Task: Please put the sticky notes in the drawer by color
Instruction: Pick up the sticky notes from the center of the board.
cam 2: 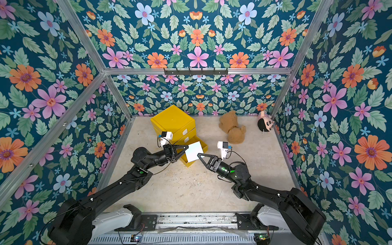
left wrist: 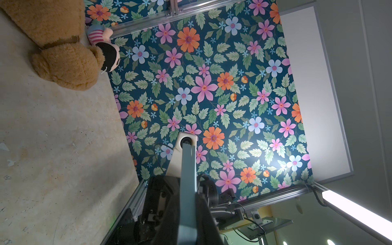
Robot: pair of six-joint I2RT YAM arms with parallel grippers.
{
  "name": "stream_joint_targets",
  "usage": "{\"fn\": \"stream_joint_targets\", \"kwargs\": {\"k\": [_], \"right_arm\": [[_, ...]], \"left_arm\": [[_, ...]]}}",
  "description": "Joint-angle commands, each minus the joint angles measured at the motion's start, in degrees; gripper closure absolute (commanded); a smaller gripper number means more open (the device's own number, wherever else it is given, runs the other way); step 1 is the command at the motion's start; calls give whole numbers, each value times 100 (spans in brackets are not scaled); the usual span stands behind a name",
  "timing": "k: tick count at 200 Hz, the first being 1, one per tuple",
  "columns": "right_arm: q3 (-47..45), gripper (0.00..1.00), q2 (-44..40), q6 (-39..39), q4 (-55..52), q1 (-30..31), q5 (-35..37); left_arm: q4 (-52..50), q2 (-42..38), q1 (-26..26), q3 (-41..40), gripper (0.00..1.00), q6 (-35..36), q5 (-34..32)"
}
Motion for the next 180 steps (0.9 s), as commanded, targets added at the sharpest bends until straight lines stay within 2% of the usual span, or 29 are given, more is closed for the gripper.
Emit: {"fn": "stream_joint_targets", "kwargs": {"k": [1, 8, 14, 25, 37, 49, 63, 90, 114, 145, 180], "right_arm": [[6, 94, -52, -192, -143, 3, 181], [-3, 96, -68, -192, -157, 3, 198], [-12, 98, -82, -204, -188, 3, 220], [-17, 100, -133, -213, -279, 3, 296], [-30, 100, -227, -256, -515, 3, 455], [-14, 100, -338, -318, -987, -16, 710], [7, 100, -487, -415, -1600, -71, 1024], [123, 100, -618, -401, -2636, -306, 1400], [631, 100, -403, -559, -3882, -492, 1447], [1171, 100, 199, -578, -4284, -521, 1306], [2022, 100, 1128, -661, -4651, -528, 1085]], "left_arm": [[-81, -53, 0, 34, 100, 263, 60], [-211, -83, 0, 48, 98, 352, 24], [-349, -112, 3, 66, 85, 454, -15], [-677, -195, 8, 121, 52, 716, -135], [-1135, -317, 18, 227, 29, 1072, -281], [-1767, -460, 35, 396, 13, 1654, -458], [-2793, -710, 46, 629, 1, 2600, -921], [-4450, -1182, 44, 827, 1, 4424, -2064], [-4826, -1608, 43, 607, 0, 5673, -2517], [-5107, -2154, 39, 281, 0, 6595, -3110], [-5705, -2421, 35, 218, 0, 7032, -3642]]}}
